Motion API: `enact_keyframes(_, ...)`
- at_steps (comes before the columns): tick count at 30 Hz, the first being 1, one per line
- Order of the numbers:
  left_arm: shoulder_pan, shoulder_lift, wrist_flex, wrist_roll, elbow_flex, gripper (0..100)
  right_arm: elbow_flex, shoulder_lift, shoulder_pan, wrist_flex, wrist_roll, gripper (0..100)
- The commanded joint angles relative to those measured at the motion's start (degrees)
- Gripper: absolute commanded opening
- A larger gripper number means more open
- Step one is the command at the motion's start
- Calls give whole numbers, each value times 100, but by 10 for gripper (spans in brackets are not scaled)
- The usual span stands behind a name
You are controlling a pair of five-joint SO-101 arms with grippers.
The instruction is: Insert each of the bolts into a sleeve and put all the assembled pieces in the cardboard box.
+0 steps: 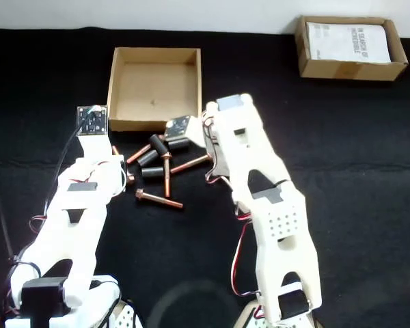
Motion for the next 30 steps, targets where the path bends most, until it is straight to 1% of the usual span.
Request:
enact_keyframes(1, -13, -31, -53, -35, -233, 91, -92, 75, -189, -92, -26, 184)
enact_keyframes(13, -13, -4, -53, -35, -242, 91, -48, 84, -277, -497, -18, 175)
enact_keyframes(16, -13, 4, -35, -35, -295, 91, -48, 84, -259, -497, -18, 118)
enact_keyframes(19, -13, 4, 44, -44, -321, 91, -40, 84, -242, -497, -18, 9)
enact_keyframes(26, -13, 189, 62, -44, -409, 91, -101, 4, -66, -444, -97, 6)
enact_keyframes(30, -13, 391, 70, -44, -541, 91, -769, -444, 75, 110, -615, 6)
